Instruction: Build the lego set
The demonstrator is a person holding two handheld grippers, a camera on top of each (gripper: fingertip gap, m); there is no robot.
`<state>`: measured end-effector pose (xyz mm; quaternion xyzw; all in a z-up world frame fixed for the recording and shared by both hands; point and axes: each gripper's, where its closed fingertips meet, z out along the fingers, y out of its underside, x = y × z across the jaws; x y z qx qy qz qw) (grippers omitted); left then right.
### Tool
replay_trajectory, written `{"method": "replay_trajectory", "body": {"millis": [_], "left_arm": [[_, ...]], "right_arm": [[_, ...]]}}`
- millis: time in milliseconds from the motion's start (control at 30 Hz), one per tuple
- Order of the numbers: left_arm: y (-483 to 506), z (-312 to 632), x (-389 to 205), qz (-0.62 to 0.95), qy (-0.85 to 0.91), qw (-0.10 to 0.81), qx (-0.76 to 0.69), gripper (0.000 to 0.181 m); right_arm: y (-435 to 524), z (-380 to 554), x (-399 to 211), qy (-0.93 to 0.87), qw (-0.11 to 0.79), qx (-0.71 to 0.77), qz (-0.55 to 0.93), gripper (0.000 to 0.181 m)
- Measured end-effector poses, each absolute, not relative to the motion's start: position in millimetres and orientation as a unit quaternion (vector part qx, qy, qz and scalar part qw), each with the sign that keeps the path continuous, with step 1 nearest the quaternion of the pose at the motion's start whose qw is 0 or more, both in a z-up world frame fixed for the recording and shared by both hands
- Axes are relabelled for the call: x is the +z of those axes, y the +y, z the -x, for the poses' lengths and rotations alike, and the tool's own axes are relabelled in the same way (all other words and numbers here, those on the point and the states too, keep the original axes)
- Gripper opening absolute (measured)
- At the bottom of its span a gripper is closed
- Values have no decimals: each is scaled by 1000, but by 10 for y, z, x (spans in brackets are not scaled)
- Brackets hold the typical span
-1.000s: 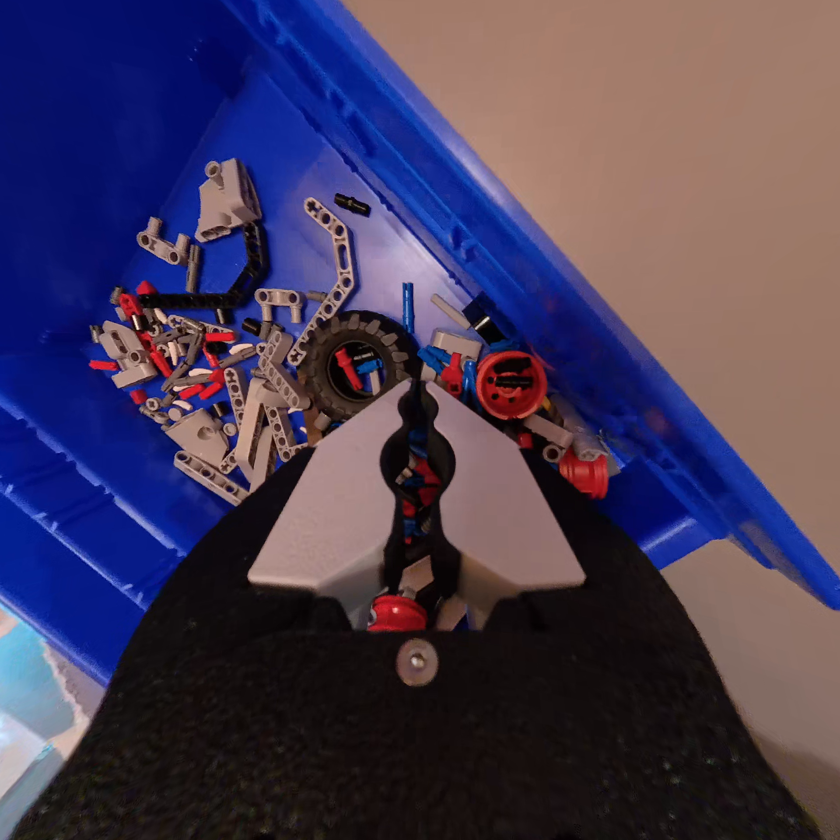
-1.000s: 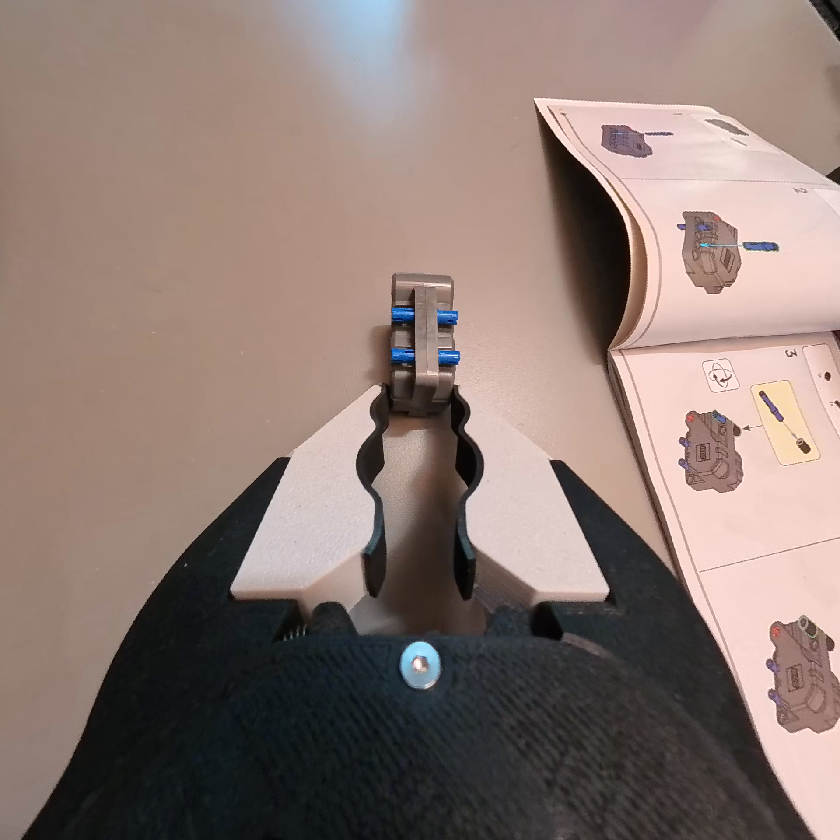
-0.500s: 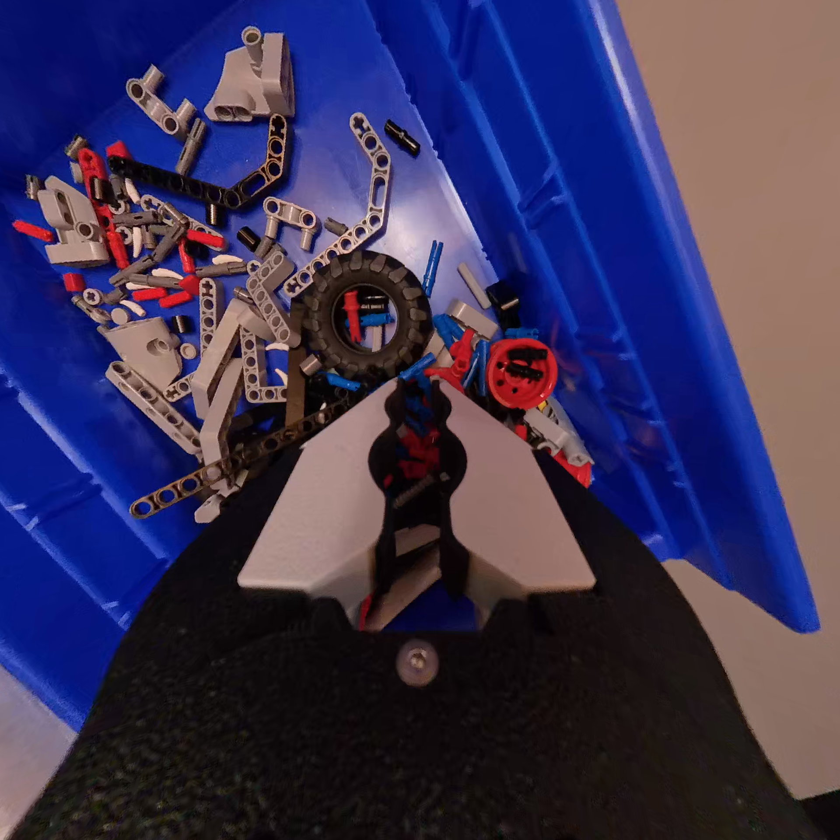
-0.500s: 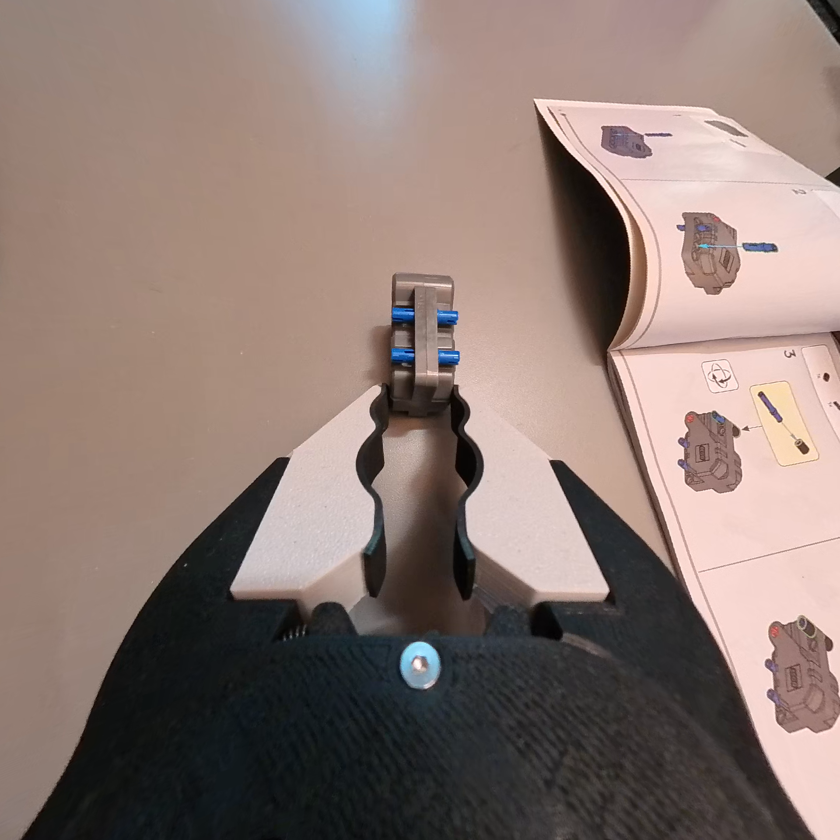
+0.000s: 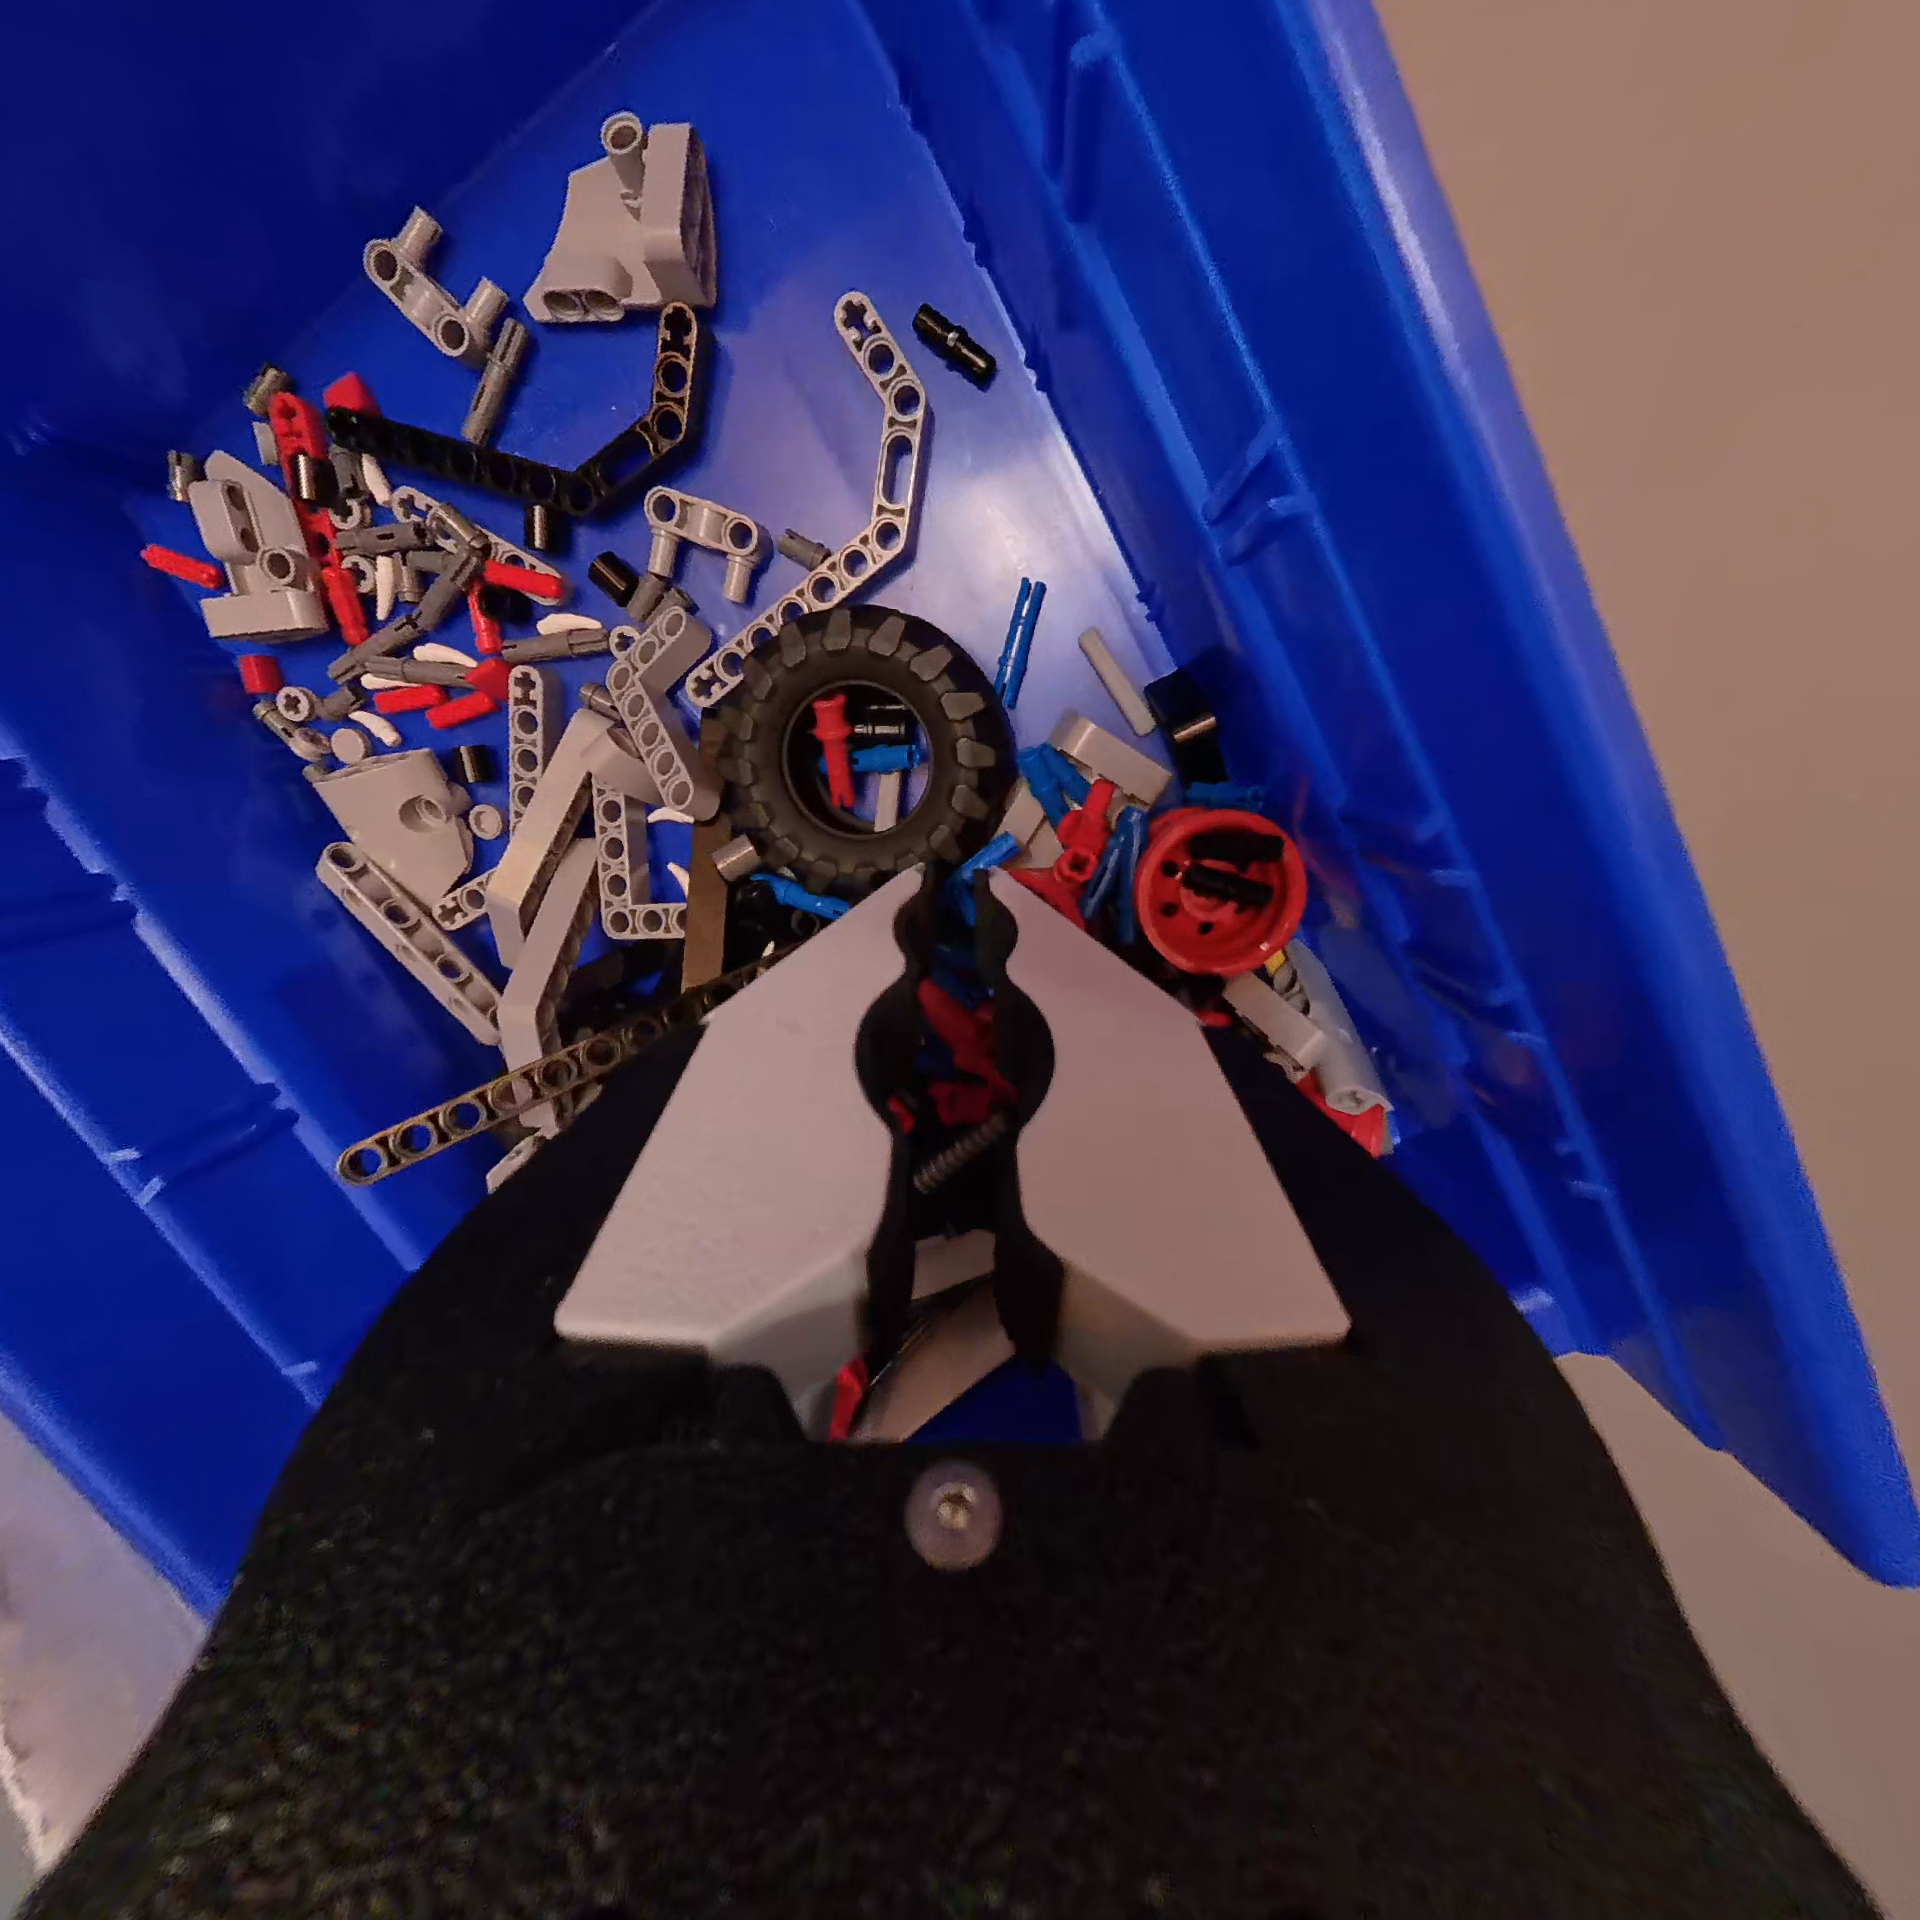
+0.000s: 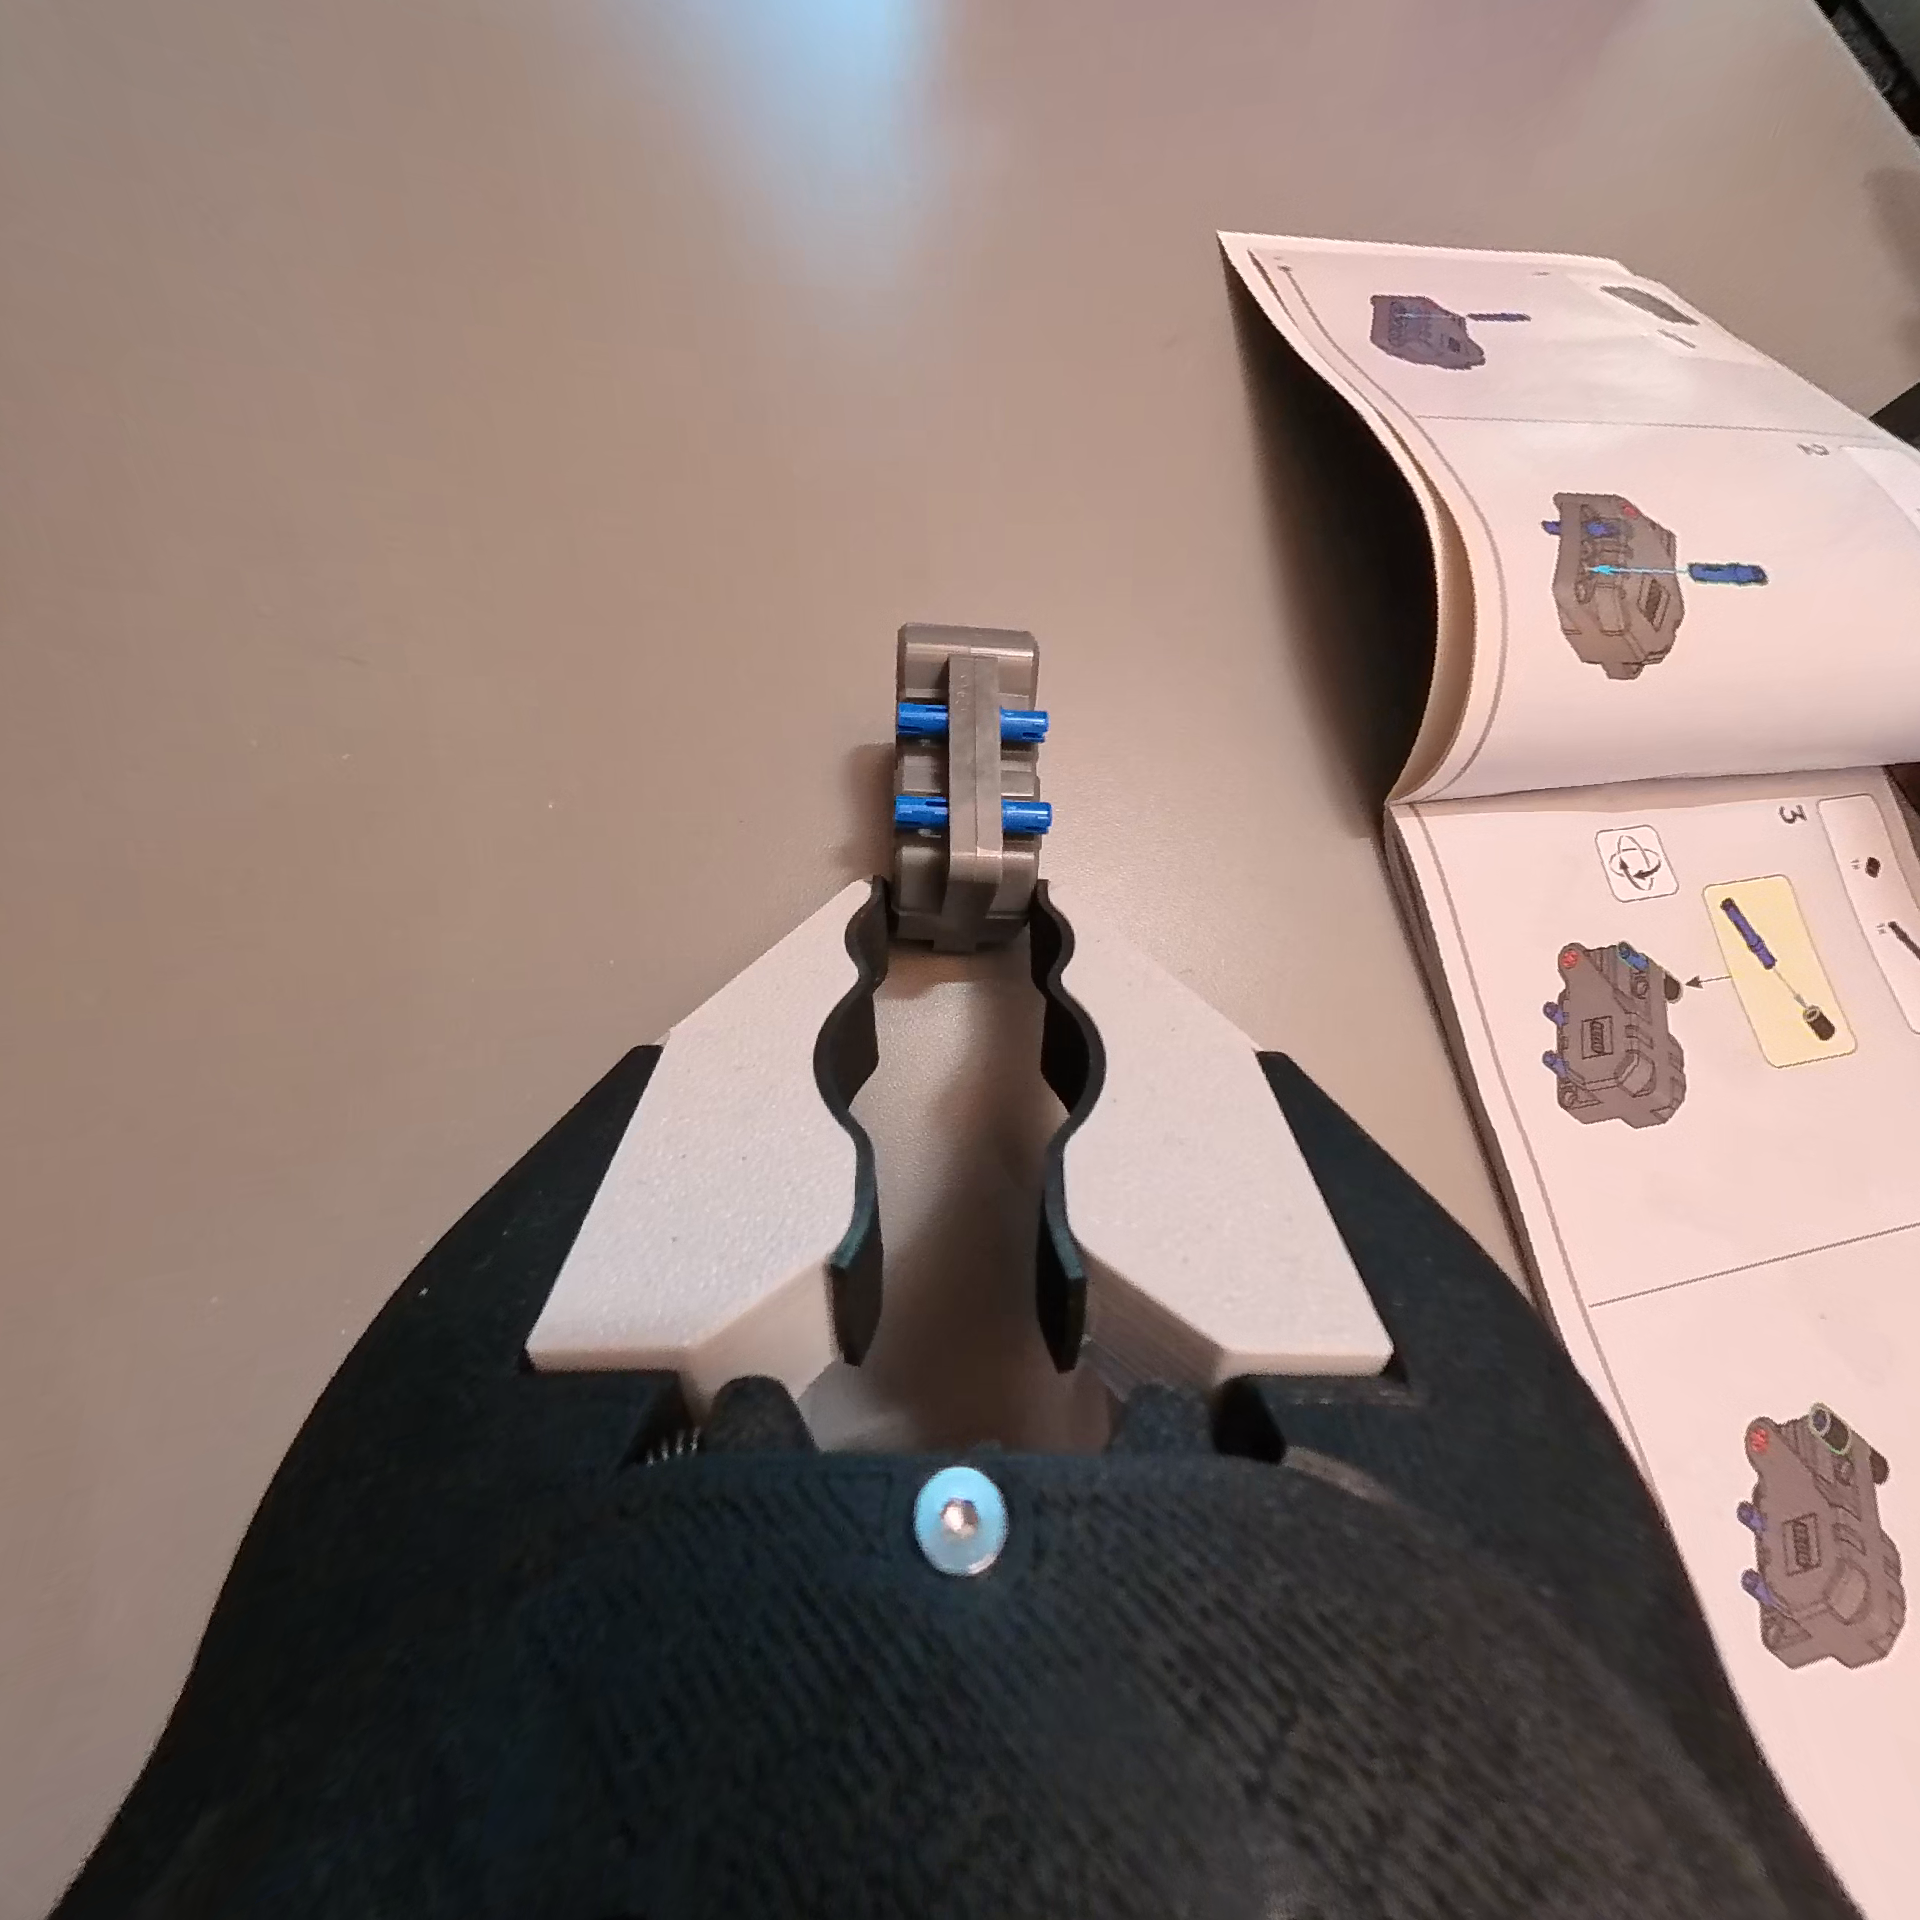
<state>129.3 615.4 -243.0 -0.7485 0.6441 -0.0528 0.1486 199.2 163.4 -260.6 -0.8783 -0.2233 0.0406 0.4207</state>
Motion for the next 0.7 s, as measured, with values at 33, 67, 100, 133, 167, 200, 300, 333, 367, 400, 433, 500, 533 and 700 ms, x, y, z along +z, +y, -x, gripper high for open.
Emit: {"method": "replay_trajectory", "body": {"millis": [33,67,100,133,167,200,300,333,367,400,433,500,533,700], "left_arm": [[6151,-1302,-2424,750,642,150,-63,3],[6150,-1316,-2409,750,639,154,-74,3],[6154,-1330,-2385,750,636,160,-86,3],[6162,-1340,-2351,752,631,167,-98,2],[6173,-1351,-2307,753,625,175,-110,2],[6182,-1361,-2257,754,619,183,-123,2],[6212,-1389,-2063,753,601,215,-162,2],[6216,-1396,-1982,750,595,228,-176,2],[6215,-1402,-1890,747,589,244,-191,2],[6202,-1408,-1780,741,582,261,-211,2],[6157,-1418,-1647,732,575,279,-237,2],[5959,-1424,-1330,702,565,307,-306,2],[5815,-1420,-1138,678,562,322,-347,2],[4705,-1331,-387,539,576,360,-499,2]], "right_arm": [[1633,-1992,-2606,-224,421,40,878,25],[1633,-1992,-2606,-224,421,40,878,25],[1634,-1992,-2605,-224,421,40,878,25],[1633,-1991,-2605,-224,421,39,878,24],[1633,-1992,-2604,-224,421,39,878,24],[1633,-1991,-2604,-224,421,39,878,24],[1633,-1991,-2605,-224,421,40,878,25],[1633,-1993,-2604,-223,421,41,878,25],[1634,-1994,-2604,-223,421,41,879,25],[1635,-1998,-2602,-221,421,41,879,26],[1638,-2008,-2601,-218,421,40,879,28],[1648,-2035,-2593,-209,423,38,881,42],[1655,-2052,-2581,-204,427,34,880,50],[1705,-2184,-2135,-123,508,38,852,59]]}}
